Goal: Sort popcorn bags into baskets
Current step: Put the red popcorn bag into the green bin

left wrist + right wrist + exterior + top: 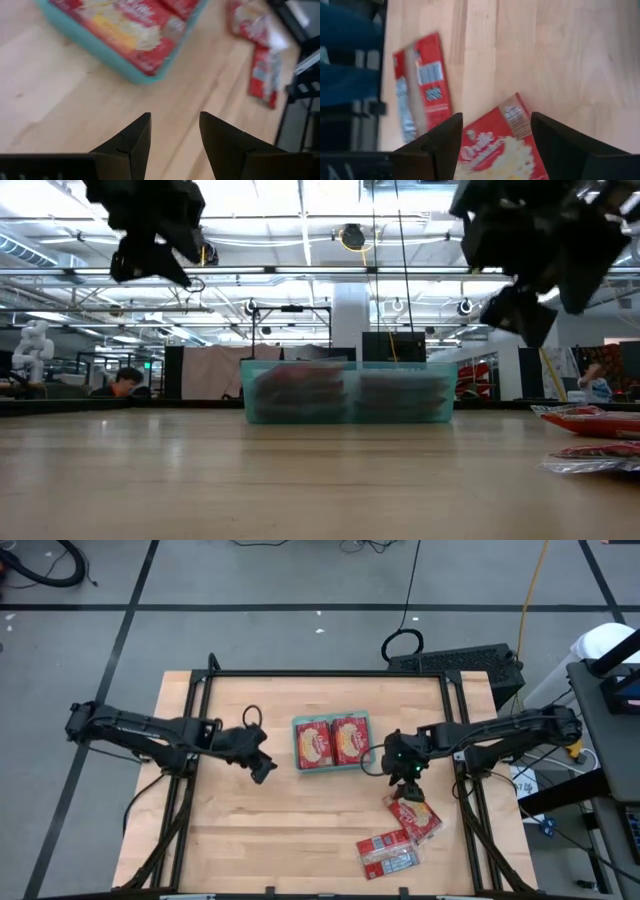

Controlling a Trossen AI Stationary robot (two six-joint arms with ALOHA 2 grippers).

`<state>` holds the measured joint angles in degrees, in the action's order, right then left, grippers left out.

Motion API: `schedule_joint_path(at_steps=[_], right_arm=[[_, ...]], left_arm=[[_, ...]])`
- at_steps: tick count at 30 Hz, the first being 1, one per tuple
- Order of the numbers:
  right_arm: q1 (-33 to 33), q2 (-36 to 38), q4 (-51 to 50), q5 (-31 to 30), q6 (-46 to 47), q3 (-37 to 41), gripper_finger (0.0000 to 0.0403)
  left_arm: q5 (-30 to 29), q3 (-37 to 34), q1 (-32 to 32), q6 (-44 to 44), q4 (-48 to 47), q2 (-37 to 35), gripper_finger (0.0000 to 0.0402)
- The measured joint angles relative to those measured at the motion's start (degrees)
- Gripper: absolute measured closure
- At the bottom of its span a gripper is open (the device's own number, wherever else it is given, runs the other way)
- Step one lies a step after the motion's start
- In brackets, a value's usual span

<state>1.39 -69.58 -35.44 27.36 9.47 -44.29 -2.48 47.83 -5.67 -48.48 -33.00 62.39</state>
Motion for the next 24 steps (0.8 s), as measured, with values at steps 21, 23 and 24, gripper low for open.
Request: schedule_joint_path(at_steps=[21,23,24], right_arm=[[-6.2,-15.5,11.6,7.0,-21.6,8.7,0.0196],[-5.6,-16.3,11.7,7.3,-23.8,8.6,0.0217],[-5.3,-16.3,11.7,7.3,-24.4,8.6,0.0232]], left_arm=[[-10.9,1.7,-14.9,-16.4,20.7,15.3,0.0231],[-11.1,2.1,-15.1,-16.5,20.1,15.4,0.0231],[-11.1,2.2,-15.1,-16.5,20.2,15.4,0.0231]])
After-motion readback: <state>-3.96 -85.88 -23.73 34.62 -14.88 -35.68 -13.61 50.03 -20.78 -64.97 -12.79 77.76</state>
